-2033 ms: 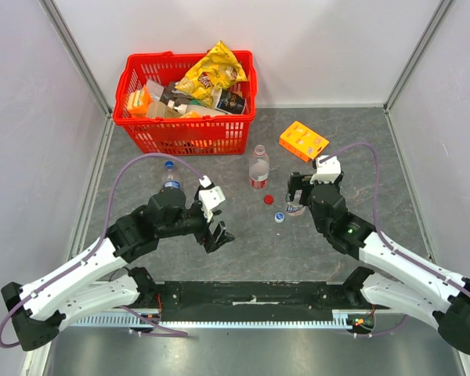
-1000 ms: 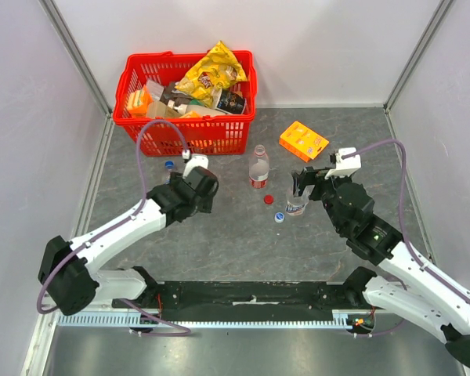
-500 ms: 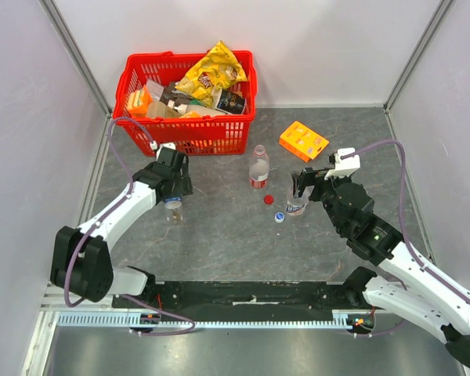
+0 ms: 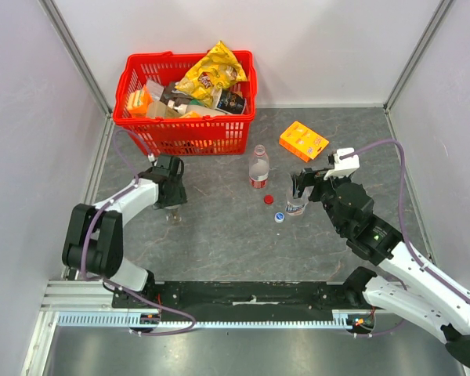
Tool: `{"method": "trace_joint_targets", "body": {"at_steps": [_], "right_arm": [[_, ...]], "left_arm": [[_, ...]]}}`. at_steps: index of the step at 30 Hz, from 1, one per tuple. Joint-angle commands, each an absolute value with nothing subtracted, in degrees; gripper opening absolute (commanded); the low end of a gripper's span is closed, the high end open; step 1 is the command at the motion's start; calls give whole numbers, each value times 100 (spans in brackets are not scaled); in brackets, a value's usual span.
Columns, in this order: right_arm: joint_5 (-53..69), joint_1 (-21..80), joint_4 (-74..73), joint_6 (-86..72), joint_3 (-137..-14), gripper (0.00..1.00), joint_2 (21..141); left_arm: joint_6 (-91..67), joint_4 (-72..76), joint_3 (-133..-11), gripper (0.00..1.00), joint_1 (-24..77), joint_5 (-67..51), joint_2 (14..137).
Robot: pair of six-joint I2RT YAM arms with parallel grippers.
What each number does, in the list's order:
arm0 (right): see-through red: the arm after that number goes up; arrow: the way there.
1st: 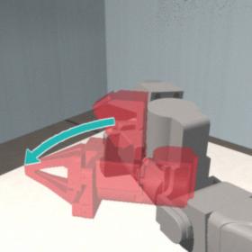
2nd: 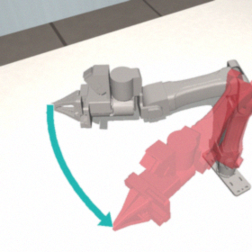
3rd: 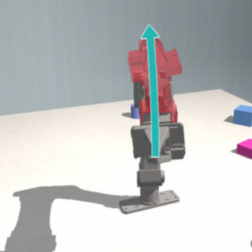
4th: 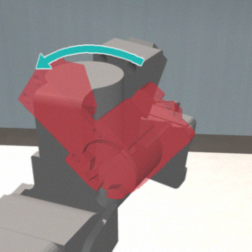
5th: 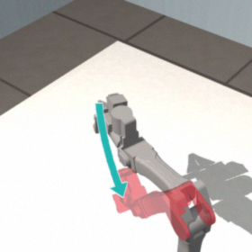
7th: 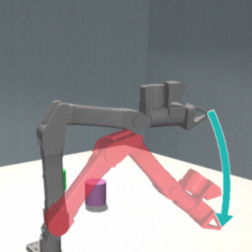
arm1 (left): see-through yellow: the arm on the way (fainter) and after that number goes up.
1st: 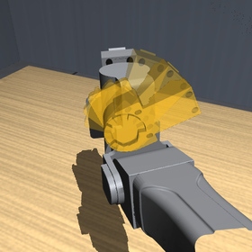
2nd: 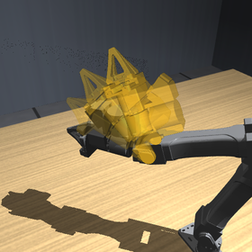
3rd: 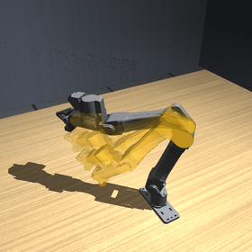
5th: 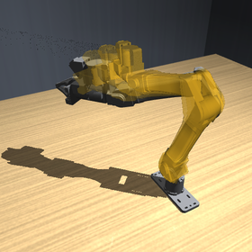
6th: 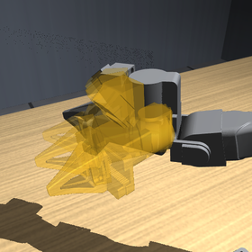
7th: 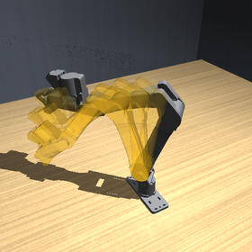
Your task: Unscrew the bottle caps
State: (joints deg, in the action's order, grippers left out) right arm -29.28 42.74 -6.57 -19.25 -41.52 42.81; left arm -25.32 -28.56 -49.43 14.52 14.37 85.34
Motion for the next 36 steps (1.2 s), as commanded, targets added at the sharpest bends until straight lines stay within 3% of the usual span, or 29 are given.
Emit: {"method": "trace_joint_targets", "body": {"at_steps": [1,5,7,8,21,36], "right_arm": [[-2892,4263,-615,-1828,-4254,98,4271],[-2892,4263,-650,-1802,-4263,98,4254],[-2883,4263,-677,-1811,-4271,98,4236],[-2892,4263,-677,-1811,-4271,98,4228],[-2672,4263,-686,-1872,-4412,98,4271],[-1399,4263,-791,-1881,-5080,98,4710]], "left_arm": [[-2470,-2488,-4966,68,1327,1169,8955],[-2391,-2452,-5080,59,1318,967,9307],[-2338,-2408,-5080,46,1318,888,9299],[-2294,-2408,-5080,44,1318,818,9273],[-1776,-2979,-5343,48,1371,-859,7973],[-115,-3472,-5493,49,1389,-4875,6381]]}}
